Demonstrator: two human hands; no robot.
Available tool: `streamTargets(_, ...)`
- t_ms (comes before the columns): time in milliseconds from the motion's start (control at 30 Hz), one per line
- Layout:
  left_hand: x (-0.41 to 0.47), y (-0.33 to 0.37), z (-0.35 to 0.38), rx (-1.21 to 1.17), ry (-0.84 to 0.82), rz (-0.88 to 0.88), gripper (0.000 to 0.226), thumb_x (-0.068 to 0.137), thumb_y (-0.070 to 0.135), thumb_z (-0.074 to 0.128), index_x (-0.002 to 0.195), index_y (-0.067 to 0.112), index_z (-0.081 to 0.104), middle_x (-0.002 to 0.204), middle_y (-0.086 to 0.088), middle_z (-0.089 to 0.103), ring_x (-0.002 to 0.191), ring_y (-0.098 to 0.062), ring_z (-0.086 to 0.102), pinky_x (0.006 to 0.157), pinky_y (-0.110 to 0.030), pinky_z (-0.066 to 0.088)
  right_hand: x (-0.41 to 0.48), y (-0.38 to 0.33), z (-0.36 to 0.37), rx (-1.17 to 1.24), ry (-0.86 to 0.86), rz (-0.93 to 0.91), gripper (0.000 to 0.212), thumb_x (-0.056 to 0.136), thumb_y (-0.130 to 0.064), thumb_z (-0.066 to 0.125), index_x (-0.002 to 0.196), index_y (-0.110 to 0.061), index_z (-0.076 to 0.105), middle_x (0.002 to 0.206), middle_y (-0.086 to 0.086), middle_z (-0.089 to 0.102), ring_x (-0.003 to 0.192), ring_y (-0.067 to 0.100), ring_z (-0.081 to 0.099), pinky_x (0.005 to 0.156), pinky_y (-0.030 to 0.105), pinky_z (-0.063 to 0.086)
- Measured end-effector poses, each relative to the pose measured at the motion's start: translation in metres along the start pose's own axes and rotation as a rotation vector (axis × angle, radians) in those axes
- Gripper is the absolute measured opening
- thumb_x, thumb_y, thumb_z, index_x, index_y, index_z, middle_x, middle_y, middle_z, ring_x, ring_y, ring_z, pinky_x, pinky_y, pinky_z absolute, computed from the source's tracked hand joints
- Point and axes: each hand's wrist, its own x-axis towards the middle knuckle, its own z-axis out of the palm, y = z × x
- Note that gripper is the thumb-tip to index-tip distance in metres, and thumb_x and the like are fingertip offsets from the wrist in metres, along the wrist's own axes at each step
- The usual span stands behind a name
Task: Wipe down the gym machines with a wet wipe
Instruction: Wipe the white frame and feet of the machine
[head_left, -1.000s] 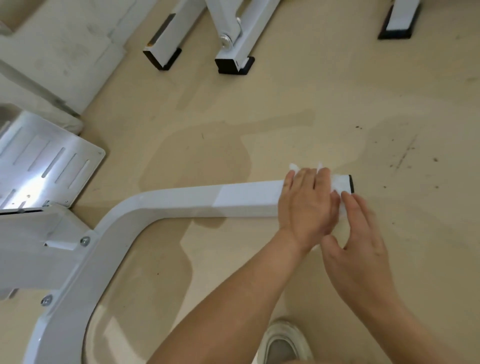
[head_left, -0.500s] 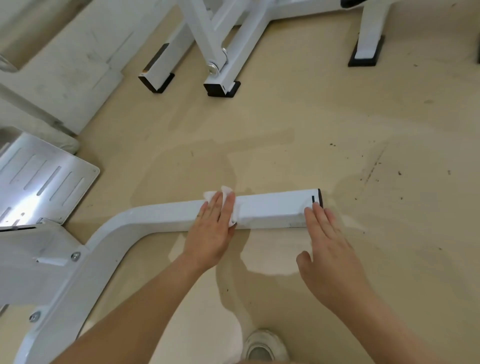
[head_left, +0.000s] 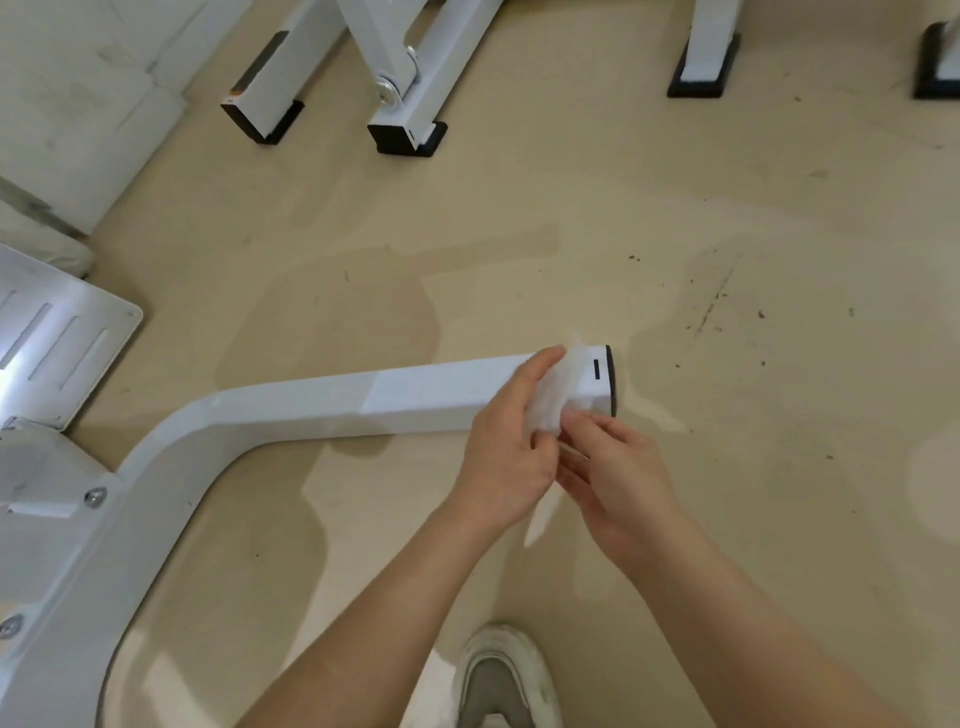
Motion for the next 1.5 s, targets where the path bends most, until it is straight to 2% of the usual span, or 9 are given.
streamTargets(167, -0.009, -0.025, 0.017, 0.2, 0.239, -0.004, 0.017, 0.079, 0.006, 0.062, 0.09, 0.019, 0.066, 0.095, 0.014, 0.053, 0.089, -0.002, 0.054, 0.076, -0.013, 0.04, 0.007, -0.002, 0.013, 0.08, 0.074, 0.017, 0.03, 0.09, 0.008, 0.044, 0.067, -0.006, 0.058, 0.059, 0.006, 0.058, 0.048, 0.011, 0.056, 0.051, 0.02, 0.047)
streamTargets(400, 0.001, -0.035, 0.04, 0.343, -0.03, 0.059, 0.015, 0.086, 0.02, 0.054, 0.095, 0.024, 0.067, 0.094, 0.007, 0.067, 0.083, -0.014, 0.061, 0.068, -0.029, 0.048, 0.013, 0.015, 0.008, -0.386, 0.386, -0.225, 0.028, 0.082, -0.001, 0.051, 0.097, -0.018, 0.068, 0.08, -0.003, 0.07, 0.068, 0.007, 0.062, 0.064, 0.022, 0.045)
streamTargets(600, -0.012, -0.069, 0.018, 0.394, 0.091, -0.079, 0.019, 0.088, 0.024, 0.056, 0.105, 0.017, 0.059, 0.101, 0.001, 0.06, 0.092, -0.018, 0.057, 0.073, -0.024, 0.043, 0.02, 0.039, 0.047, -0.503, 0.236, -0.164, 0.021, 0.087, -0.01, 0.057, 0.105, -0.015, 0.066, 0.093, 0.003, 0.071, 0.087, 0.016, 0.067, 0.083, 0.034, 0.054)
streamTargets(767, -0.035, -0.086, -0.018, 0.239, 0.365, -0.207, 0.021, 0.077, 0.01, 0.063, 0.095, 0.019, 0.058, 0.093, 0.003, 0.056, 0.08, -0.008, 0.052, 0.066, -0.016, 0.041, 0.024, 0.05, 0.082, -0.607, 0.042, -0.135, 0.022, 0.087, -0.001, 0.054, 0.085, -0.016, 0.07, 0.067, -0.005, 0.066, 0.059, 0.005, 0.062, 0.058, 0.02, 0.048)
streamTargets(933, -0.008, -0.085, -0.022, -0.014, 0.212, -0.371, 0.018, 0.08, 0.021, 0.051, 0.074, 0.016, 0.067, 0.078, 0.0, 0.07, 0.069, -0.01, 0.057, 0.056, -0.01, 0.037, 0.026, 0.055, 0.08, -0.834, 0.043, -0.243, 0.034, 0.088, -0.005, 0.051, 0.113, -0.019, 0.069, 0.111, -0.002, 0.069, 0.104, 0.012, 0.062, 0.096, 0.026, 0.047)
streamTargets(1133, 0.002, -0.103, -0.044, -0.253, 0.325, -0.566, 0.027, 0.074, 0.021, 0.044, 0.061, 0.023, 0.067, 0.077, -0.001, 0.072, 0.084, -0.024, 0.066, 0.081, -0.036, 0.052, 0.009, 0.043, 0.054, -1.123, 0.066, -0.595, 0.037, 0.086, -0.01, 0.051, 0.121, -0.02, 0.059, 0.114, -0.005, 0.062, 0.106, 0.012, 0.056, 0.083, 0.023, 0.036)
streamTargets(1267, 0.001, -0.153, -0.103, -0.271, 0.43, -0.749, 0.024, 0.062, 0.024, 0.05, 0.077, 0.016, 0.067, 0.085, -0.008, 0.071, 0.084, -0.028, 0.064, 0.082, -0.043, 0.053, 0.016, 0.052, 0.073, -1.271, -0.094, -0.605, 0.034, 0.087, -0.008, 0.05, 0.115, -0.025, 0.056, 0.113, -0.012, 0.06, 0.091, 0.012, 0.055, 0.078, 0.023, 0.034)
streamTargets(1367, 0.005, -0.191, -0.154, -0.324, 0.514, -0.82, 0.029, 0.054, 0.012, 0.054, 0.081, 0.012, 0.064, 0.093, -0.016, 0.071, 0.089, -0.033, 0.068, 0.08, -0.054, 0.054, 0.022, 0.064, 0.093, -1.352, -0.136, -0.582, 0.038, 0.086, -0.009, 0.048, 0.117, -0.029, 0.055, 0.121, -0.012, 0.059, 0.105, 0.016, 0.055, 0.088, 0.026, 0.037)
streamTargets(1500, 0.01, -0.205, -0.2, -0.289, 0.672, -0.936, 0.017, 0.081, 0.003, 0.05, 0.076, 0.018, 0.054, 0.086, -0.01, 0.066, 0.09, -0.032, 0.066, 0.08, -0.046, 0.056, 0.029, 0.076, 0.107, -1.372, -0.202, -0.54, 0.044, 0.085, -0.004, 0.051, 0.125, -0.022, 0.057, 0.125, -0.006, 0.059, 0.112, 0.019, 0.055, 0.092, 0.025, 0.037)
